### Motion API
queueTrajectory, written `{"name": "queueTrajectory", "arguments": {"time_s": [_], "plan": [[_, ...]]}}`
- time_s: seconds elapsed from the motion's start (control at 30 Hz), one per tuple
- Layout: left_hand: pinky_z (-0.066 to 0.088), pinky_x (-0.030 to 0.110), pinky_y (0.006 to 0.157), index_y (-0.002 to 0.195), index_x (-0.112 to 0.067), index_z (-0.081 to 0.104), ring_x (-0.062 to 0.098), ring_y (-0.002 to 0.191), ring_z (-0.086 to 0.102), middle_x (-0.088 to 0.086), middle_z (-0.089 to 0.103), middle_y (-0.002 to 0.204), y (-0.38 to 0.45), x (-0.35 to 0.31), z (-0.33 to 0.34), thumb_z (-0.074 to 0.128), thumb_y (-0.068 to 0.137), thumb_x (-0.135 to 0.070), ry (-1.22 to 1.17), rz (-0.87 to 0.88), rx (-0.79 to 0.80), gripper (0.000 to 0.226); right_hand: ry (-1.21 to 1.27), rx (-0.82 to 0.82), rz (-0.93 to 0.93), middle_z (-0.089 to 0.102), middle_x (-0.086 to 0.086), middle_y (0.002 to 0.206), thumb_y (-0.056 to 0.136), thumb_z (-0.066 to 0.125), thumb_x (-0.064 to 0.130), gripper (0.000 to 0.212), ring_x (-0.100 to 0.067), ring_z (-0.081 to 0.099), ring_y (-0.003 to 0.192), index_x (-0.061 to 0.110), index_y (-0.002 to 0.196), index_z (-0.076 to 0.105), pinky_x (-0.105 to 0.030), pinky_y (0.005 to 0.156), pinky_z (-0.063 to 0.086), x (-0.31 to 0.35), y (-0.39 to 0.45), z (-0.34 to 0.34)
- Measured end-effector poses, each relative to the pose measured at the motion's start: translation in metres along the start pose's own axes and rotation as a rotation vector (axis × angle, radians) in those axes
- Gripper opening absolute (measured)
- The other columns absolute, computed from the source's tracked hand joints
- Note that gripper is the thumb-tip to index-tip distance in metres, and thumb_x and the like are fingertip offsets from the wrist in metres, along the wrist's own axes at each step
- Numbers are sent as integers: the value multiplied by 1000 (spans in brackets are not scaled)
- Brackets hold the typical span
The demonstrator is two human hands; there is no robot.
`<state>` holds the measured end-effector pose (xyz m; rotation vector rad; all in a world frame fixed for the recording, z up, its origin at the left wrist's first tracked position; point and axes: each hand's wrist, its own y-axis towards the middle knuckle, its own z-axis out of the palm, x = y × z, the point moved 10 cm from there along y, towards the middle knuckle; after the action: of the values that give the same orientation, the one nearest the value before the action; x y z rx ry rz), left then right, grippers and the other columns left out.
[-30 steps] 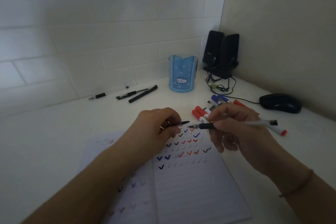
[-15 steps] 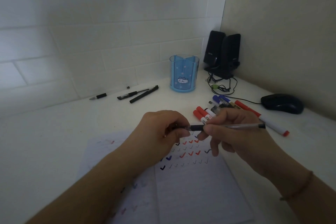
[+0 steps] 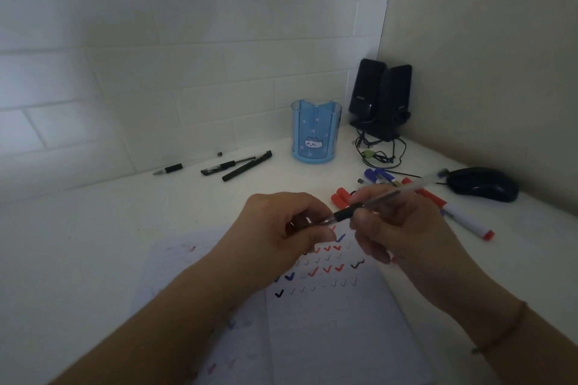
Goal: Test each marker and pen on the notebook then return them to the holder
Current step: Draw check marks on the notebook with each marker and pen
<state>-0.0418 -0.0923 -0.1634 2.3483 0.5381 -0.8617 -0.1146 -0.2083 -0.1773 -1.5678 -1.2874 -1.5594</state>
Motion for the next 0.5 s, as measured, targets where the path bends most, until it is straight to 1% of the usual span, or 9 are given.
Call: {"name": "queueTrajectory", "arguments": {"time_s": [0.03, 0.1, 0.13, 0.2, 0.23, 0.3, 0.37, 0.4, 0.5], "plan": [[54, 20, 72, 96, -33, 67, 1, 73, 65, -13, 69, 82, 0, -1, 0, 69, 74, -42, 3, 5, 16, 24, -10, -40, -2, 62, 0, 60, 77, 57, 23, 18, -13, 49, 47, 13, 91, 64, -20, 42, 40, 0, 1, -6], [52, 22, 80, 109, -36, 63, -1, 89, 62, -20, 66, 99, 2, 8, -4, 56, 72, -62, 61, -3, 45, 47, -51, -152, -13, 63, -3, 70, 88, 48, 26, 17, -28, 52, 56, 15, 90, 62, -29, 48, 47, 4, 3, -24], [49, 22, 85, 114, -36, 61, -3, 96, 58, -23, 62, 107, 4, 17, -10, 48, 73, -67, 133, -11, 36, 53, -143, -209, -39, 64, -3, 75, 92, 44, 27, 19, -29, 57, 61, 17, 90, 60, -31, 53, 51, 8, 4, -36], [41, 23, 96, 119, -33, 58, -3, 110, 50, -21, 54, 122, 7, 45, -27, 44, 80, -65, 334, -47, -18, 53, -502, -296, -96, 63, 2, 74, 95, 41, 30, 19, -15, 62, 61, 19, 91, 56, -24, 56, 53, 17, 6, -59], [36, 26, 103, 122, -32, 57, 3, 120, 46, -16, 50, 131, 8, 62, -36, 47, 84, -61, 433, -87, -38, 49, -699, -324, -94, 63, 4, 75, 94, 42, 36, 21, -11, 61, 60, 20, 94, 55, -24, 54, 51, 17, 7, -69], [29, 36, 111, 127, -33, 53, 15, 133, 35, -10, 40, 145, 7, 99, -51, 50, 87, -56, 577, -221, -45, 46, -958, -368, 0, 64, 4, 77, 90, 44, 49, 28, -10, 59, 62, 25, 96, 56, -24, 51, 43, 9, 10, -87], [25, 45, 112, 131, -35, 49, 20, 137, 28, -7, 31, 151, 4, 126, -59, 47, 88, -58, 634, -342, -26, 49, -1092, -363, 98, 62, 6, 77, 87, 49, 54, 28, -7, 56, 61, 29, 95, 58, -20, 50, 36, -4, 12, -96], [23, 47, 113, 133, -36, 47, 22, 139, 25, -7, 28, 153, 3, 134, -61, 44, 88, -59, 643, -377, -27, 50, -1139, -331, 135, 60, 8, 77, 86, 51, 54, 27, -6, 55, 61, 30, 95, 59, -20, 50, 37, -11, 14, -96], [18, 49, 113, 138, -36, 42, 22, 142, 19, -7, 19, 157, 6, 149, -60, 34, 91, -60, 634, -450, -11, 53, -1188, -234, 231, 55, 12, 81, 83, 56, 56, 28, -3, 52, 63, 36, 102, 56, -24, 58, 47, -33, 16, -90]]}}
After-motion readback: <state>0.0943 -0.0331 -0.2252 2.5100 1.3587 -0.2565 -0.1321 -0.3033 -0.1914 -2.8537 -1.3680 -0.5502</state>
